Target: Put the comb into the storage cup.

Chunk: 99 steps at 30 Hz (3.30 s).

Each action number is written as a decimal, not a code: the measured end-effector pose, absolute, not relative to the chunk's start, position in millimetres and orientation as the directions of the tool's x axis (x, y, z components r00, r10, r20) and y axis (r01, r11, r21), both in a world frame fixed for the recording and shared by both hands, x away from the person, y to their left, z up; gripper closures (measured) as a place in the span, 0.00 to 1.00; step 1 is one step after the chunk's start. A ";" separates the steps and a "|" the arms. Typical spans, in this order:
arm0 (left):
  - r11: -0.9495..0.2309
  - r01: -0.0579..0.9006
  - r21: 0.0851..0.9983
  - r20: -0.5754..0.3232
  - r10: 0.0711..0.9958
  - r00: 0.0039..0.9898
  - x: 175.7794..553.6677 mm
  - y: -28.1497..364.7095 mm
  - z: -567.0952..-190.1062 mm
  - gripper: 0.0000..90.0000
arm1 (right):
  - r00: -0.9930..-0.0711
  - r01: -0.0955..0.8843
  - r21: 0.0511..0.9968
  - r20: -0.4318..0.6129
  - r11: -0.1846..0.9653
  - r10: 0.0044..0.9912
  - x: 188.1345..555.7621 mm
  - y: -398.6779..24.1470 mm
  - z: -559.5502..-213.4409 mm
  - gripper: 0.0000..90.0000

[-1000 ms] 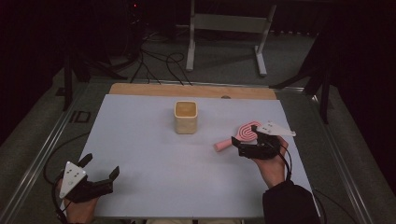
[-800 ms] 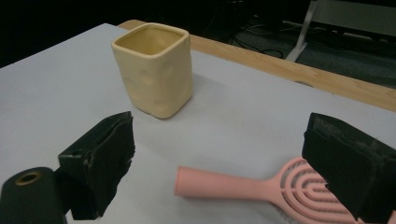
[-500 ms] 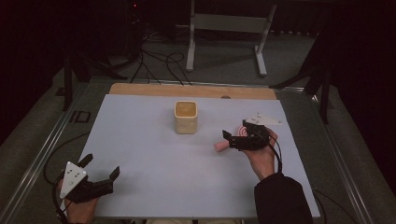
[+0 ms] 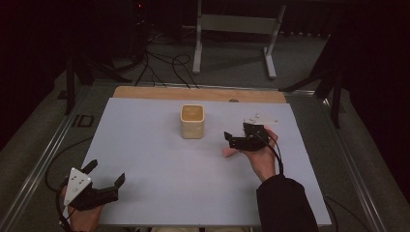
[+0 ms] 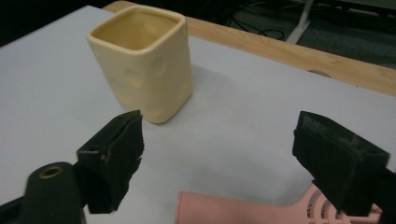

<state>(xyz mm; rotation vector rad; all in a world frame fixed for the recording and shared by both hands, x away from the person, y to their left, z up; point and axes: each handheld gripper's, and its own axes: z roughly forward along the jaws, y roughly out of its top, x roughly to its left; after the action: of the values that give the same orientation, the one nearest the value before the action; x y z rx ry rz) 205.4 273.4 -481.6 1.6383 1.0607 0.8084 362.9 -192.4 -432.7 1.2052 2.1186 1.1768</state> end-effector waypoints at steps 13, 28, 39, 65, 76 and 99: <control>-0.148 0.270 0.951 0.027 0.913 0.407 206.5 270.5 -484.0 0.00 | -0.484 0.547 0.790 0.027 0.278 0.875 379.3 -185.5 -449.6 0.55; -0.154 0.276 0.949 0.027 0.909 0.415 206.6 268.1 -485.6 0.00 | -0.498 0.565 0.747 -0.030 0.351 0.866 388.7 -168.3 -469.1 1.00; -0.165 0.278 0.946 0.034 0.907 0.421 206.8 266.5 -486.4 0.00 | -0.512 0.606 0.694 -0.035 0.390 0.858 395.6 -162.1 -485.8 1.00; -0.169 0.279 0.945 0.038 0.906 0.421 206.3 265.5 -486.4 0.00 | -0.558 0.634 0.632 -0.025 0.445 0.829 372.9 -168.6 -496.0 0.99; -0.170 0.282 0.944 0.037 0.906 0.421 206.6 264.4 -486.8 0.00 | -0.549 0.642 0.626 -0.027 0.442 0.835 361.0 -191.3 -500.8 0.99; -0.175 0.291 0.941 0.040 0.908 0.418 207.3 263.1 -487.6 0.00 | -0.532 0.645 0.623 -0.049 0.442 0.845 346.1 -231.7 -490.7 0.99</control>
<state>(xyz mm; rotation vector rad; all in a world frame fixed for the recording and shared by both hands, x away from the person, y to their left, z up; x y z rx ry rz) 207.3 263.1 -487.6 1.6976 1.0542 0.7920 346.1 -231.7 -490.7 1.2680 2.3448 0.7859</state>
